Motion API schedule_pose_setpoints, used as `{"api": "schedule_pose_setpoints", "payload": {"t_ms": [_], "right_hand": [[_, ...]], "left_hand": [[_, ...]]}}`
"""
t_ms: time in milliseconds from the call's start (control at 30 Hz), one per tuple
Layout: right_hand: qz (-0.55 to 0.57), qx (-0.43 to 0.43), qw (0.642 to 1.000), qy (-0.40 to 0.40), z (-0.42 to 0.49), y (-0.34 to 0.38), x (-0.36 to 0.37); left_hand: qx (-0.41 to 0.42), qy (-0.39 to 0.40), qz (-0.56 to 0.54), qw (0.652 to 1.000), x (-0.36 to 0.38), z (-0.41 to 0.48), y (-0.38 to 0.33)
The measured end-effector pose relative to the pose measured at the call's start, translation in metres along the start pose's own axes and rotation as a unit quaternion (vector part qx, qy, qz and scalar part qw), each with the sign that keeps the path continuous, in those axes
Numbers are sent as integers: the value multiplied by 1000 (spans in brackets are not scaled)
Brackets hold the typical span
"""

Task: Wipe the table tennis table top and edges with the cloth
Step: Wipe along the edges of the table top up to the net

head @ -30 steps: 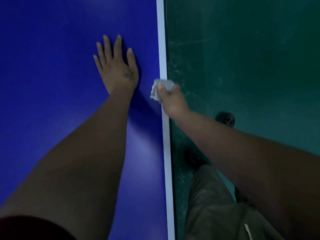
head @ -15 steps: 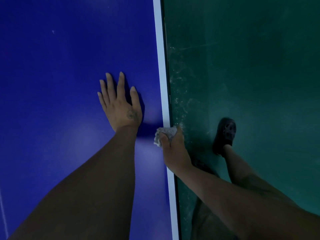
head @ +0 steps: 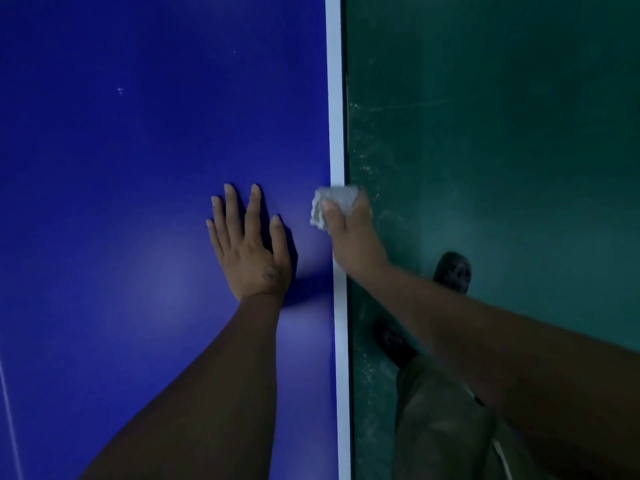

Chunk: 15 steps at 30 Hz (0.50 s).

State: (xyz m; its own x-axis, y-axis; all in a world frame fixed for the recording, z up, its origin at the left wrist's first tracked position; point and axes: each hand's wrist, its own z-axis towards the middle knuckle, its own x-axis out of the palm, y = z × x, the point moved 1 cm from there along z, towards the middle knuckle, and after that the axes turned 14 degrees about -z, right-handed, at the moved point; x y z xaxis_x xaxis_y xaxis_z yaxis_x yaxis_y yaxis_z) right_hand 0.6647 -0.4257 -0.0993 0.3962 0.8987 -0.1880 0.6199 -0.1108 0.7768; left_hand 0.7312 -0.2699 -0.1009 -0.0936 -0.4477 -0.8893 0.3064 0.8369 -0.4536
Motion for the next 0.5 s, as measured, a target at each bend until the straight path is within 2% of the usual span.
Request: {"api": "schedule_pose_setpoints", "payload": {"t_ms": [133, 200, 400, 500], "right_hand": [[-60, 63, 994, 72, -47, -30, 7], [-65, 73, 993, 72, -36, -23, 4], [-57, -43, 997, 29, 101, 82, -36], [-47, 12, 998, 27, 157, 123, -51]], "left_hand": [[0, 4, -9, 1000, -1, 1, -1], [1, 4, -13, 1000, 0, 1, -1], [2, 9, -18, 1000, 0, 0, 2], [0, 7, -20, 1000, 0, 0, 1]]}}
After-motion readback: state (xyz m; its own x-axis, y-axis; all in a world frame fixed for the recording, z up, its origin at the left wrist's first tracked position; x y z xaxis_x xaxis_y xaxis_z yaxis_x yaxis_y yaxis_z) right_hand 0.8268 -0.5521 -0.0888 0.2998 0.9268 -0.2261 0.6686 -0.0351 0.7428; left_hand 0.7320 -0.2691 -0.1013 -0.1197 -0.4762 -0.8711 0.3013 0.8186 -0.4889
